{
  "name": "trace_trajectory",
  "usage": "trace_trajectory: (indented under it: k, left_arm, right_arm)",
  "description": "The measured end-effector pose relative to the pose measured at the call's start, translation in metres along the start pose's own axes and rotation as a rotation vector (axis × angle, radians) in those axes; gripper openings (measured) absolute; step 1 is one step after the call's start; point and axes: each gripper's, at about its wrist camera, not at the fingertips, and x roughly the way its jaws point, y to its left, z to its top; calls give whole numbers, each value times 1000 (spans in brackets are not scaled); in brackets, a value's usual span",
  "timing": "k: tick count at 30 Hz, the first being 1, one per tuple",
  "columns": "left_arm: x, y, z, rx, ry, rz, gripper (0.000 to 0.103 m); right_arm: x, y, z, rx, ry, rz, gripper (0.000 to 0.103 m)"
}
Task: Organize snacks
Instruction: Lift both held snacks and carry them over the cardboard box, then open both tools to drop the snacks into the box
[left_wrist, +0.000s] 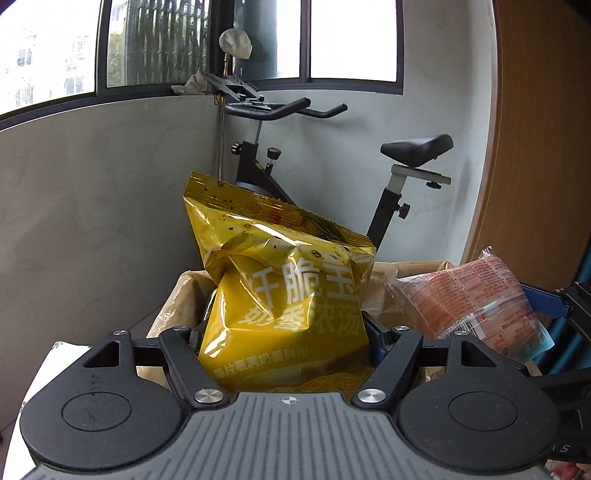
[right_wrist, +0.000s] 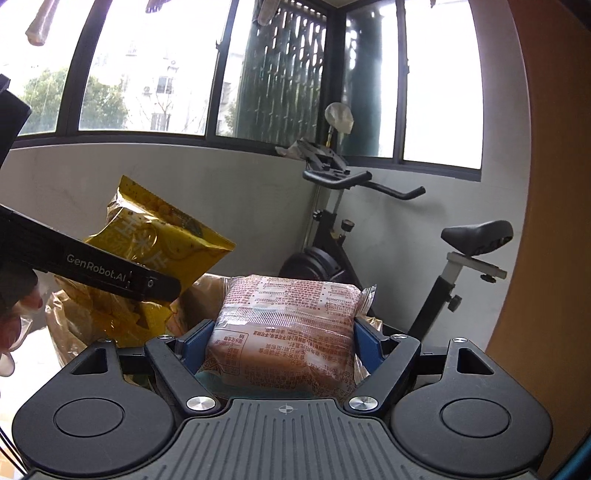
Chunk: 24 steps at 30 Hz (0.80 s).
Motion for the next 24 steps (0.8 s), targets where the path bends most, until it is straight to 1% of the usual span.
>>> trace_trajectory:
  k: [1,3,4,5,9,12,15,17,24]
  left_arm:
    - [5,-1,2,6,6,-1,77]
    - [14,0,5,4,13,-10,83]
    - [18,1,8,1,18,-17,90]
    - [23,4,10,-4,25,-19,95]
    - [32,4,9,0,51,-14,96]
    - [27,7,5,-5,32,-14,96]
    - [15,16,1,-25,9,-28,96]
    - [5,23,-2,-37,-7,-24,96]
    - [-42,54,-12,-59,-81,26,96]
  right_arm:
    - [4,0,-1,6,6,-6,76]
    - [11,0,-3,17,25,-14,76]
    - [15,0,-3,24,37,-14,76]
    - [18,0,-5,35,50,-14,76]
    - [21,-1,-8,70,62,-15,77]
    - [14,-3,-9,89,50,-18,84]
    - [5,-10,-10,123,48,-16,84]
    - [-1,-16,-11,148,47,-14,83]
    - [-29,-28,-14,224,36,-2,80]
